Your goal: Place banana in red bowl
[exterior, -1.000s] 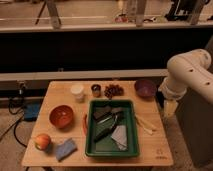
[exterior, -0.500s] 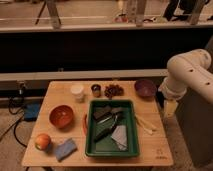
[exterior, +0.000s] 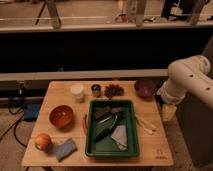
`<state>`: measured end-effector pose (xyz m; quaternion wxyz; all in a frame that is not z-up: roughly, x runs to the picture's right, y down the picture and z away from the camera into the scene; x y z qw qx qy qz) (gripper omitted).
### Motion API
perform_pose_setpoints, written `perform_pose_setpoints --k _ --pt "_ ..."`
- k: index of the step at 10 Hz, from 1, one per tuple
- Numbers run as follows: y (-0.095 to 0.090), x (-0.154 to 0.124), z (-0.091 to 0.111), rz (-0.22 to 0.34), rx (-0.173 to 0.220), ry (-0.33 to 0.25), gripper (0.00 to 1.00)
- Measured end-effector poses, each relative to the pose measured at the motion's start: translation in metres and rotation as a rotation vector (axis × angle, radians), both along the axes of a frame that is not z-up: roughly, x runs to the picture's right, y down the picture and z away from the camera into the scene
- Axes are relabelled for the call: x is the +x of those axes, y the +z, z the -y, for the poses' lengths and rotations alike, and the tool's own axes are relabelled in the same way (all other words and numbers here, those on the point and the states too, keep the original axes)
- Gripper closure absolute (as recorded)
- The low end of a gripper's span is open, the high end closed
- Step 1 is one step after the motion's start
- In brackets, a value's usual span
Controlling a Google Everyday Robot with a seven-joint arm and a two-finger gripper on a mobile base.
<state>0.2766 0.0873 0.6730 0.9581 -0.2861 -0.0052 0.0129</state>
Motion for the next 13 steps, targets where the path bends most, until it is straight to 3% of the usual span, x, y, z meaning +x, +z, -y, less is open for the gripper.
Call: perform_pose_setpoints --k 13 --pt "0.031 -0.014 -0.045 0.081 -0.021 -0.044 0.20"
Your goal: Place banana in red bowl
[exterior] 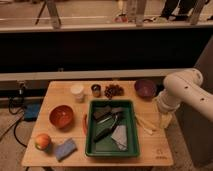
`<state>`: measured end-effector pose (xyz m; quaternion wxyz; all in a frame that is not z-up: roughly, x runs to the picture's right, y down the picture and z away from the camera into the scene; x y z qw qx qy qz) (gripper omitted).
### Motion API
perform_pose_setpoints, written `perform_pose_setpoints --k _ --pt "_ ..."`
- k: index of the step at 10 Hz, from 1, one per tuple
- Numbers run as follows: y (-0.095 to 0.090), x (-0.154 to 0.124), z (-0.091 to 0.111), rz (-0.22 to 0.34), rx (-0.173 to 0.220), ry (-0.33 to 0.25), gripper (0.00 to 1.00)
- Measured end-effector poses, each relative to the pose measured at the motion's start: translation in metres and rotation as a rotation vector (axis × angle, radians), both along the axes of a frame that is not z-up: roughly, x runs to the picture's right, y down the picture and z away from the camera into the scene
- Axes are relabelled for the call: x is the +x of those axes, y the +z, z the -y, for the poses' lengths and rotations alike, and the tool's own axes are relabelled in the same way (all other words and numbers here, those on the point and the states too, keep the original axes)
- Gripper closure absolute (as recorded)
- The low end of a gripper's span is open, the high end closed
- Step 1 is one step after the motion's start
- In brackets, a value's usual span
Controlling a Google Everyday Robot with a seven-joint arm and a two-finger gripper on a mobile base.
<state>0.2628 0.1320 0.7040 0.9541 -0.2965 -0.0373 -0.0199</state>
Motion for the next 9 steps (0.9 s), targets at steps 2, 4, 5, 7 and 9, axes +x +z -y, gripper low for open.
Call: perform_pose_setpoints --k 2,4,5,7,9 --pt "0.004 -0.003 -0.004 0.011 0.001 -0.011 0.20" --pt "0.008 -0.007 -0.009 0.022 -0.005 -0.027 0.20" --pt "0.011 -0.010 -0.012 0.029 -0.008 -0.034 0.20" --pt "0.016 -0.017 -0.015 0.041 -0.013 -0.049 0.20" --pt "0.021 -0.024 -0.020 0.053 -0.017 -0.071 0.20"
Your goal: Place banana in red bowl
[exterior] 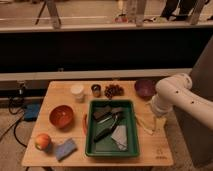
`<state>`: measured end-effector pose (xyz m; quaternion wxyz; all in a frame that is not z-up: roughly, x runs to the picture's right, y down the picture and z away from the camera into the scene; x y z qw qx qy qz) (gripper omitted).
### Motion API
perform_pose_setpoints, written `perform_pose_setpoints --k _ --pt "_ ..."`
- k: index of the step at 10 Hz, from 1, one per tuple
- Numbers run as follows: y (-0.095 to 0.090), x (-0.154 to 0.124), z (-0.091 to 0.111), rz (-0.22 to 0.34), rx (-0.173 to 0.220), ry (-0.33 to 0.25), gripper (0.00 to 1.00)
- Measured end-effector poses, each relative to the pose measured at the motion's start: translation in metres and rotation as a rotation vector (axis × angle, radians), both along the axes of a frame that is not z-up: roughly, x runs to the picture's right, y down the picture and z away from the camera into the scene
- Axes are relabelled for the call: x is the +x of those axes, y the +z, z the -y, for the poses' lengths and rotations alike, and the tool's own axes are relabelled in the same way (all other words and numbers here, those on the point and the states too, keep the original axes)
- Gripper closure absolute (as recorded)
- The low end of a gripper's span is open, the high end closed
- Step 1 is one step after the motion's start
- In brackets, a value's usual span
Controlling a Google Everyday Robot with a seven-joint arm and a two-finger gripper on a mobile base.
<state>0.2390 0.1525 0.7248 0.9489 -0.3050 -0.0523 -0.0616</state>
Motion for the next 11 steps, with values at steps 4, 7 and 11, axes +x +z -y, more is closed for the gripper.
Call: perform_pose_setpoints --k 4,7,11 --pt "0.013 -0.008 -0.011 0.025 -0.014 -0.030 0.20" --pt "0.028 -0.007 -0.023 0.045 -0.025 -0.047 0.20" --pt "0.038 -0.012 -0.027 0.074 -0.038 -0.078 0.20"
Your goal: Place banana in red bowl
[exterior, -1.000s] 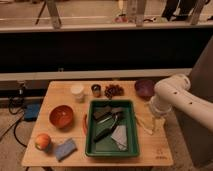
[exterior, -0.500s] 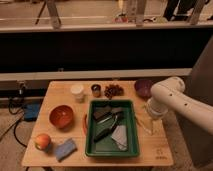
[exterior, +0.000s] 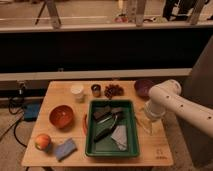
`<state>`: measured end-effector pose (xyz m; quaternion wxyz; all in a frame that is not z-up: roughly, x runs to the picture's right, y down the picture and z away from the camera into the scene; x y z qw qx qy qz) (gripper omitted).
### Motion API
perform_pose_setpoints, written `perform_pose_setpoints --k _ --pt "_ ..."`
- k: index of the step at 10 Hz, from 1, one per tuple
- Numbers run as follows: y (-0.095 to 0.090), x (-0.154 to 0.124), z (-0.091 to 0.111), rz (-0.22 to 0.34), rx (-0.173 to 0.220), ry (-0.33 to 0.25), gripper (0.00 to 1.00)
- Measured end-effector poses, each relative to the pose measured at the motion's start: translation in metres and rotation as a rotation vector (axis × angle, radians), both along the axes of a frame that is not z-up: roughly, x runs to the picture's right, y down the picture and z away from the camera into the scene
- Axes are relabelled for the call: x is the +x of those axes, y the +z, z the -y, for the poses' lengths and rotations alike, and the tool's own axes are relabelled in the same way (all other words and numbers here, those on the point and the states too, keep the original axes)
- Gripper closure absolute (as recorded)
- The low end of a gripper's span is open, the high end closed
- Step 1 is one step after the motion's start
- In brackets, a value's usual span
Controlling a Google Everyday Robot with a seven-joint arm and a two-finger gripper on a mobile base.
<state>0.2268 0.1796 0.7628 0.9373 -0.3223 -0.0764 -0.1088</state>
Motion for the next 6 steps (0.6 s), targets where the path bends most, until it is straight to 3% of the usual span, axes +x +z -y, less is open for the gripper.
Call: perform_pose_setpoints --k 6 --pt "0.021 0.006 -0.011 0.018 -0.014 0.016 0.20"
